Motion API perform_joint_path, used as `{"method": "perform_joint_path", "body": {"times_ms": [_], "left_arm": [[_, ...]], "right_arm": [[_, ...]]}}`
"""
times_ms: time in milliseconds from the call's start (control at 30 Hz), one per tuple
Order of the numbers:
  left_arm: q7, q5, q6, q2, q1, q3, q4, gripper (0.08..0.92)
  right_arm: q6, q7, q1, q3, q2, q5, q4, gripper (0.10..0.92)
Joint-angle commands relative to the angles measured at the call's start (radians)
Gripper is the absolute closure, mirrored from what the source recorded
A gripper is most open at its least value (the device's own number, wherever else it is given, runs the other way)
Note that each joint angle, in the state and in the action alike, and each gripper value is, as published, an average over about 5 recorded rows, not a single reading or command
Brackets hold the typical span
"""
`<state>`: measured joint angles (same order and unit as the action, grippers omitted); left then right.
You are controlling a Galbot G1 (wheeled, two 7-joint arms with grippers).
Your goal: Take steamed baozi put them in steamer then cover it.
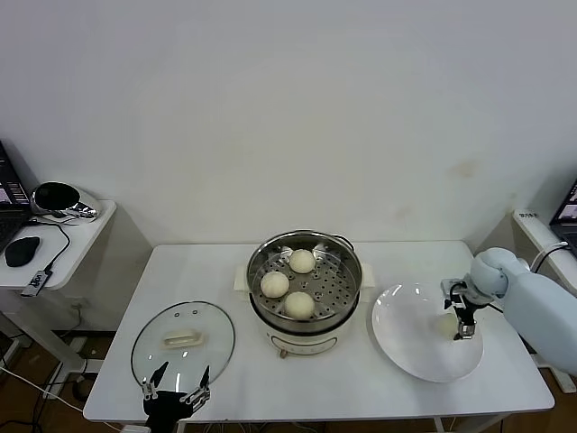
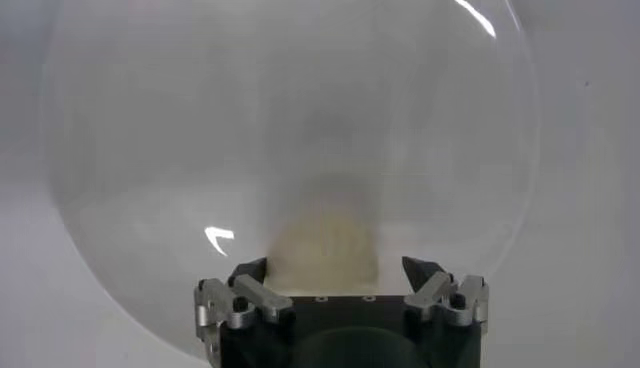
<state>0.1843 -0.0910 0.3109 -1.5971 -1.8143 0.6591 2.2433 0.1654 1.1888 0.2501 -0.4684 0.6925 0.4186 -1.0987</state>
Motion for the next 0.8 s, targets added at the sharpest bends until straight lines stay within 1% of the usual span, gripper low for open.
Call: {"method": "perform_joint_path", "body": {"times_ms": [33,200,367,467,567,700,800], "left_arm": [[0.0,-0.001,0.0,0.0,-0.001,-0.002,-0.001,0.177],[0.0,-0.001,0.0,0.0,-0.001,-0.002,0.0,0.177],[0.0,-0.001,0.0,0.0,0.0,-0.004,-0.001,0.177],[0.0,-0.002,0.0,0.0,0.004,-0.005,-0.002,0.177],[0.0,-0.002,0.0,0.001,0.011,-0.007,-0.002,0.177],[-0.001,-0.006,0.0,0.005,0.03,-0.005,-0.008,0.177],[-0.002,-0.007,0.0,0.009,0.042,-0.004,-0.009,0.177]], "right_arm": [[-0.003,0.004,0.003,0.001,0.006,0.001,0.017,0.235],[-0.002,0.002,0.003,0.002,0.002,-0.002,0.016,0.356],[0.004,-0.001,-0.003,0.003,-0.009,-0.017,0.004,0.422],[0.013,0.004,-0.019,0.0,-0.029,-0.038,-0.022,0.44],[0.029,0.014,-0.079,-0.045,-0.062,-0.094,-0.067,0.447],[0.057,0.043,-0.238,-0.178,-0.105,-0.192,-0.135,0.448],[0.079,0.073,-0.394,-0.272,-0.104,-0.26,-0.177,0.448]]}}
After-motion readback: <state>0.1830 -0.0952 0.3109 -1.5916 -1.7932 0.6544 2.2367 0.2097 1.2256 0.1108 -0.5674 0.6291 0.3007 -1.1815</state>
